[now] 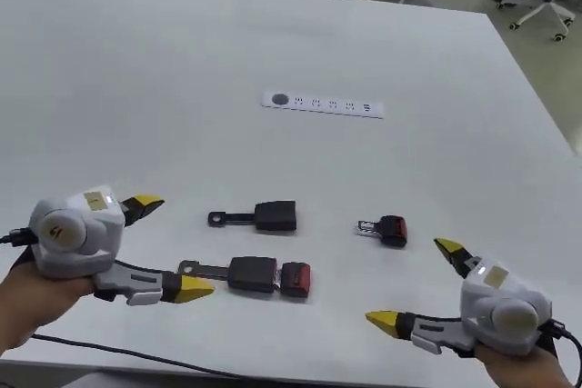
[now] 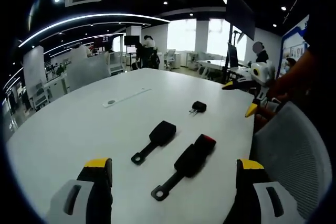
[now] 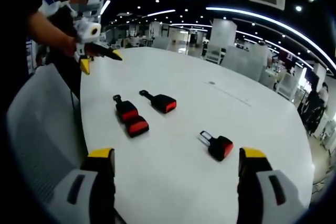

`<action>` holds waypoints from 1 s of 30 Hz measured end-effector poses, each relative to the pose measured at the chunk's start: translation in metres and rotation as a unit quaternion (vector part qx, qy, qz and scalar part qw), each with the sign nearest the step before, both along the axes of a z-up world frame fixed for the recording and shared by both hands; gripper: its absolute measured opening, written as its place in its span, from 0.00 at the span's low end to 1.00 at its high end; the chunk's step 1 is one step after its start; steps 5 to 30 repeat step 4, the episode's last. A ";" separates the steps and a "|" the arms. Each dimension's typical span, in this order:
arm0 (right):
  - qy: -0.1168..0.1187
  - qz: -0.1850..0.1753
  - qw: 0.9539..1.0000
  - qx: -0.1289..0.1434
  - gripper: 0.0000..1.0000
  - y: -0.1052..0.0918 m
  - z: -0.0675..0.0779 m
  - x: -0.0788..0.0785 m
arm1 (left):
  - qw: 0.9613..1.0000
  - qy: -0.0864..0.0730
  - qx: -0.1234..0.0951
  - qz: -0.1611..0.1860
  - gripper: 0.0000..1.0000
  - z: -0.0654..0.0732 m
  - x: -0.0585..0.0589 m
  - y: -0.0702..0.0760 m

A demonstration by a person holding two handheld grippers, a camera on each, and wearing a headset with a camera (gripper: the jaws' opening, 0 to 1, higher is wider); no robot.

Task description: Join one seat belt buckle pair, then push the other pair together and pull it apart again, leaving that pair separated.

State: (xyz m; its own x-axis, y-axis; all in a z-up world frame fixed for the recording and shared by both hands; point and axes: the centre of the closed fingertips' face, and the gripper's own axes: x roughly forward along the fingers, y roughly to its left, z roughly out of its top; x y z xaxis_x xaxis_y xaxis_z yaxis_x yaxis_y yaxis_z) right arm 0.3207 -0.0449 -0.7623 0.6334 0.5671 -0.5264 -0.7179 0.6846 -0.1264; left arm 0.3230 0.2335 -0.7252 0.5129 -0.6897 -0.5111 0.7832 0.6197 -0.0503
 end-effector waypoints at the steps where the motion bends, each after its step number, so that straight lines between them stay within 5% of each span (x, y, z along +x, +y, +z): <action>1: -0.002 -0.001 1.000 0.001 1.00 0.000 0.001 0.001 | 1.000 0.001 0.000 -0.002 1.00 -0.001 -0.001 -0.001; 30: -0.001 -0.003 1.000 0.004 1.00 0.000 0.001 0.001 | 1.000 0.003 0.001 -0.003 1.00 -0.003 -0.001 -0.001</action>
